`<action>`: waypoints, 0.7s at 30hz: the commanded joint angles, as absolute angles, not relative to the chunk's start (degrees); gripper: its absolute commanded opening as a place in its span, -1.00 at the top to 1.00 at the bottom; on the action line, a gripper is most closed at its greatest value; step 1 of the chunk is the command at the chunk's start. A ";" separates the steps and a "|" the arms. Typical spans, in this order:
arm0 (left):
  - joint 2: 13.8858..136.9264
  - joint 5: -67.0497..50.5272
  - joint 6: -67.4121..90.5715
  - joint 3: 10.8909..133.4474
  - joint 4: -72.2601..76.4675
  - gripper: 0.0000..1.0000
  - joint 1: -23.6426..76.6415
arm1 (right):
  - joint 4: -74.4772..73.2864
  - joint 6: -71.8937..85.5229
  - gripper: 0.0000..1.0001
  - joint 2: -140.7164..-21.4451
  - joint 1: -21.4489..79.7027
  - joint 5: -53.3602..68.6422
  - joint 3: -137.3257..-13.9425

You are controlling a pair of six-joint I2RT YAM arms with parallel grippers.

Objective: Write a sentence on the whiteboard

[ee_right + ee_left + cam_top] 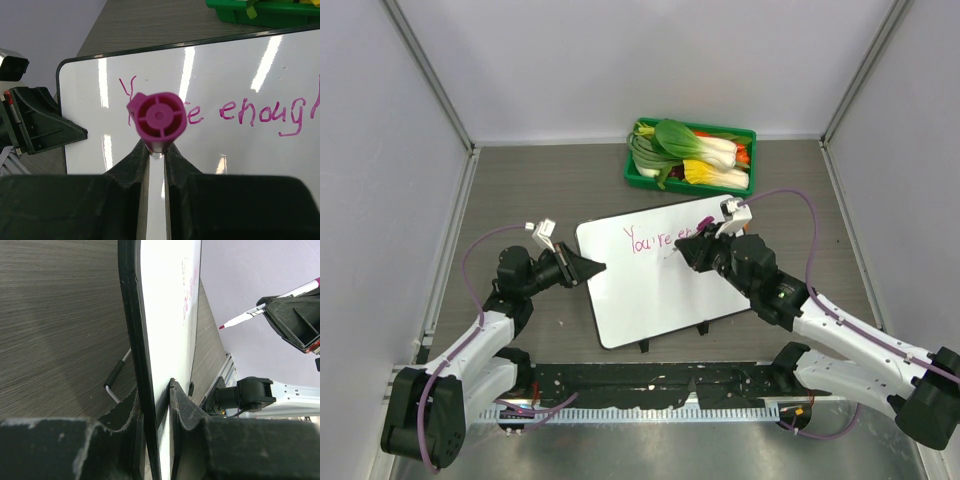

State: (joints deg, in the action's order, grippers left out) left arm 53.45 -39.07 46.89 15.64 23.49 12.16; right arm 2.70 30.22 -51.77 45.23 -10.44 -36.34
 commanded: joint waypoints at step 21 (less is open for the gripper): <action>54.67 -31.03 34.98 15.12 17.23 1.00 12.04 | 7.03 30.15 0.99 -50.01 45.61 -12.31 -36.91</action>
